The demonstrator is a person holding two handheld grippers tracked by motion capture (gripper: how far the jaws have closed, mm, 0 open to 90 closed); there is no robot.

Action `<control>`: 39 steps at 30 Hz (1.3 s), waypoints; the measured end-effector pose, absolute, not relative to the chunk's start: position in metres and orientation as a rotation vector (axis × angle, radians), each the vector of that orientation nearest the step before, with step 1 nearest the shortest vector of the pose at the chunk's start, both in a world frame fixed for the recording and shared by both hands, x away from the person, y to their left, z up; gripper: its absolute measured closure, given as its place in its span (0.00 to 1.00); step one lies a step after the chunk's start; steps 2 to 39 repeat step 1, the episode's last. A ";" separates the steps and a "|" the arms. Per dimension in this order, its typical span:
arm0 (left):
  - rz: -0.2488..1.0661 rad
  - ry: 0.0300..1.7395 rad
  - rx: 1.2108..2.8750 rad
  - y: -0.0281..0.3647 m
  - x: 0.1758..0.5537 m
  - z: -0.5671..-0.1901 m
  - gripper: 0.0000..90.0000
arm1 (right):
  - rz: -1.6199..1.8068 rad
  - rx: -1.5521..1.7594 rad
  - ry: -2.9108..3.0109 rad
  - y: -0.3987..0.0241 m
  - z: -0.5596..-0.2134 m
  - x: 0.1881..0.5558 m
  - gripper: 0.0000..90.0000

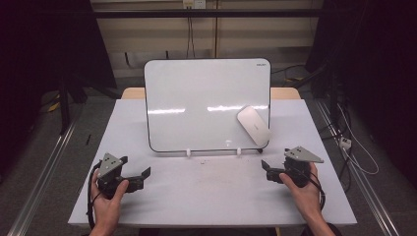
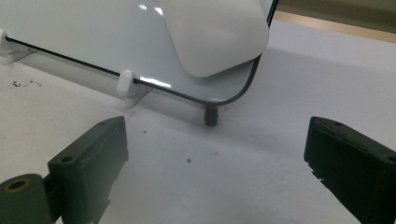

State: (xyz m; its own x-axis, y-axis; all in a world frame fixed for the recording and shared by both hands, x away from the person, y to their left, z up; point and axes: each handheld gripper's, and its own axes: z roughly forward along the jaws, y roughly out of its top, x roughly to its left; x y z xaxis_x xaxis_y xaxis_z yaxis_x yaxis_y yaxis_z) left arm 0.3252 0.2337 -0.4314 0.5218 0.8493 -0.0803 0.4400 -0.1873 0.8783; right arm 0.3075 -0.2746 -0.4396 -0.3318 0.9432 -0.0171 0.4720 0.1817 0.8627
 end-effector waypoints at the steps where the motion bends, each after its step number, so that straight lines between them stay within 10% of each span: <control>1: 0.541 1.071 1.817 0.234 0.326 -0.431 0.07 | 1.069 1.323 1.888 -0.274 -0.440 0.307 0.08; 39: 0.541 1.071 1.817 0.234 0.326 -0.431 0.07 | 1.069 1.323 1.888 -0.274 -0.440 0.307 0.08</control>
